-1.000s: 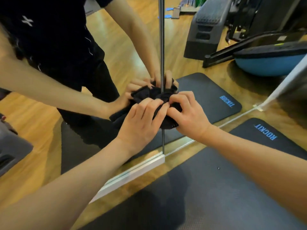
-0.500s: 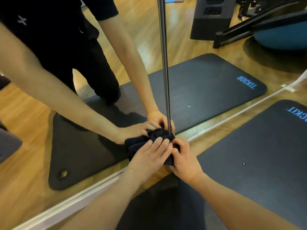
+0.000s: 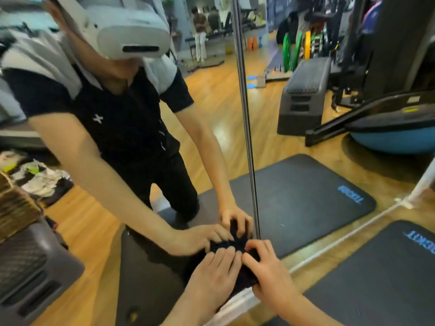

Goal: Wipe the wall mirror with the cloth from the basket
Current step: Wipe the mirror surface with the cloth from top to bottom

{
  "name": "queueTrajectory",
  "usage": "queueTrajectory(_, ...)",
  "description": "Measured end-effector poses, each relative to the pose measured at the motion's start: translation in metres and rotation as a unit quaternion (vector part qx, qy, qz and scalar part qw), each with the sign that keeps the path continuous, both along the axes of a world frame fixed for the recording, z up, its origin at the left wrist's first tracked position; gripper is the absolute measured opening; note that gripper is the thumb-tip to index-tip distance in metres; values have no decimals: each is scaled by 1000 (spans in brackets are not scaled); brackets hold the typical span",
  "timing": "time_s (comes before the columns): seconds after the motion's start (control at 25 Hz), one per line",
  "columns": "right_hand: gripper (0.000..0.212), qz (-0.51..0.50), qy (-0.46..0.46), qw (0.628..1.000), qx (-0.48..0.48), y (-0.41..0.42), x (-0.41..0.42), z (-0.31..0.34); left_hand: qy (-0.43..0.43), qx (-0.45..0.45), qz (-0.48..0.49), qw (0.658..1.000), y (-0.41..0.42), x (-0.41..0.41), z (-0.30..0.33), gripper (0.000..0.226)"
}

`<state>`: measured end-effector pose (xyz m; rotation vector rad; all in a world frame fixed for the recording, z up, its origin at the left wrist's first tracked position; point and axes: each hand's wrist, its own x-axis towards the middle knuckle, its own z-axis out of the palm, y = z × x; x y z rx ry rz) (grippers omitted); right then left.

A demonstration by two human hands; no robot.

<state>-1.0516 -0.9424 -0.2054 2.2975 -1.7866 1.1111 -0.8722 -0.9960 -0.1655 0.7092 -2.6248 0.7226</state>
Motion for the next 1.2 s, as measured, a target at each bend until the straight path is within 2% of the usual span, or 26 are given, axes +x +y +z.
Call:
queueTrajectory(0.2,62,0,47,988,-147,-7,-23,226,17,-114,-61,991,-9,-14,220,34)
queueTrajectory(0.32,57,-27,76,963,-256,-16,-31,361,32,-199,-44,978,-15,-21,358,36)
queueTrajectory(0.44,58,-52,59,935,-345,-28,-28,491,48,-255,-14,966,-12,-20,493,43)
queueTrajectory(0.6,51,-47,80,887,-453,-40,-18,662,90,-319,-5,943,-10,-10,668,56)
queueTrajectory(0.76,46,-89,85,819,-561,-24,-16,840,214,-396,11,893,15,-12,838,47)
queueTrajectory(0.84,48,-88,120,818,-556,-30,-14,869,210,-433,36,876,16,-13,864,49)
queueTrajectory(0.96,70,-56,120,868,-478,-57,-10,849,277,-338,36,899,-9,-18,830,61)
queueTrajectory(1.0,77,-47,109,872,-475,-65,-9,843,314,-314,19,896,-16,-19,819,66)
queueTrajectory(1.08,80,-36,119,855,-503,-72,-7,843,344,-306,10,888,-24,-17,810,67)
queueTrajectory(1.2,67,-40,108,823,-557,-81,-10,850,323,-326,19,888,-27,-17,813,63)
